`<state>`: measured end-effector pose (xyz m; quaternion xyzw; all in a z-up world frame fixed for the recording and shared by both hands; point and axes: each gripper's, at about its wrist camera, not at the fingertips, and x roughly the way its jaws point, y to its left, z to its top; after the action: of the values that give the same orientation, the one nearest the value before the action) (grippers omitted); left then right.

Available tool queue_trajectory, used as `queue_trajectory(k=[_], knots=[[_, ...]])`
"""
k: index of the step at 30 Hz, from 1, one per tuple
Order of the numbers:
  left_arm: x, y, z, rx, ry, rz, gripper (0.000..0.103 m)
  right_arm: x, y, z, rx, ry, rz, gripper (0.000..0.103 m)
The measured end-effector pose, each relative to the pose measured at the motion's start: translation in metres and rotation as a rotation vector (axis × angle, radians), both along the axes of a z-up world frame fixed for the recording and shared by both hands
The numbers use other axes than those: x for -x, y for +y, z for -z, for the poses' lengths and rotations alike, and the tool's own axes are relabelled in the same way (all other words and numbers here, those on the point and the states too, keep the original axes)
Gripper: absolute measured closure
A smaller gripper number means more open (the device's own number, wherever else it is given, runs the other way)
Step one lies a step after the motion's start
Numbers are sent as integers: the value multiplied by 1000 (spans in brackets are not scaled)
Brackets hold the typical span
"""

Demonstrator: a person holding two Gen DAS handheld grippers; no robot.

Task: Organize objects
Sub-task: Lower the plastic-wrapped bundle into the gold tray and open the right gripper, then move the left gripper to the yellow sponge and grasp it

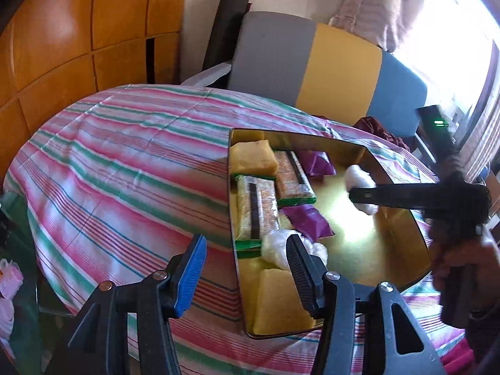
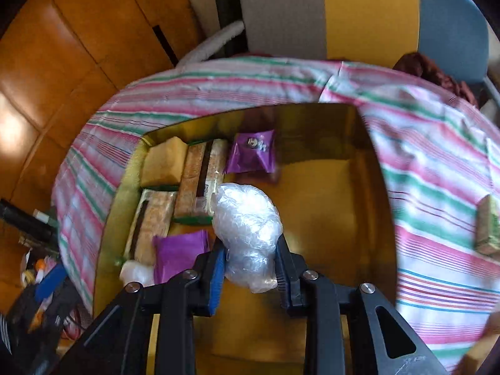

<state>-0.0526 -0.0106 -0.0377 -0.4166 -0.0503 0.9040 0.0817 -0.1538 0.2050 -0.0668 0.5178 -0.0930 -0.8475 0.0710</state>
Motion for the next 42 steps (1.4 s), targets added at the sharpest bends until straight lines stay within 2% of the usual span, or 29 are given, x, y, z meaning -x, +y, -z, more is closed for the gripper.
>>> queue_trajectory(k=[6, 10, 12, 15, 28, 35, 42], knots=[[3, -5, 10, -3, -26, -9, 49, 32, -15, 31, -17, -60, 28, 71], [3, -5, 11, 2, -29, -14, 49, 29, -22, 28, -7, -38, -1, 52], [2, -5, 10, 3, -22, -16, 49, 23, -23, 23, -4, -16, -12, 49], [0, -4, 6, 5, -9, -17, 49, 12, -23, 13, 8, 12, -28, 35], [-16, 8, -12, 24, 43, 24, 49, -55, 6, -29, 3, 133, -15, 34], [-23, 22, -17, 30, 54, 67, 49, -92, 61, -45, -8, 160, 82, 33], [-28, 45, -20, 51, 60, 124, 49, -128, 140, -61, -21, 180, 249, 29]])
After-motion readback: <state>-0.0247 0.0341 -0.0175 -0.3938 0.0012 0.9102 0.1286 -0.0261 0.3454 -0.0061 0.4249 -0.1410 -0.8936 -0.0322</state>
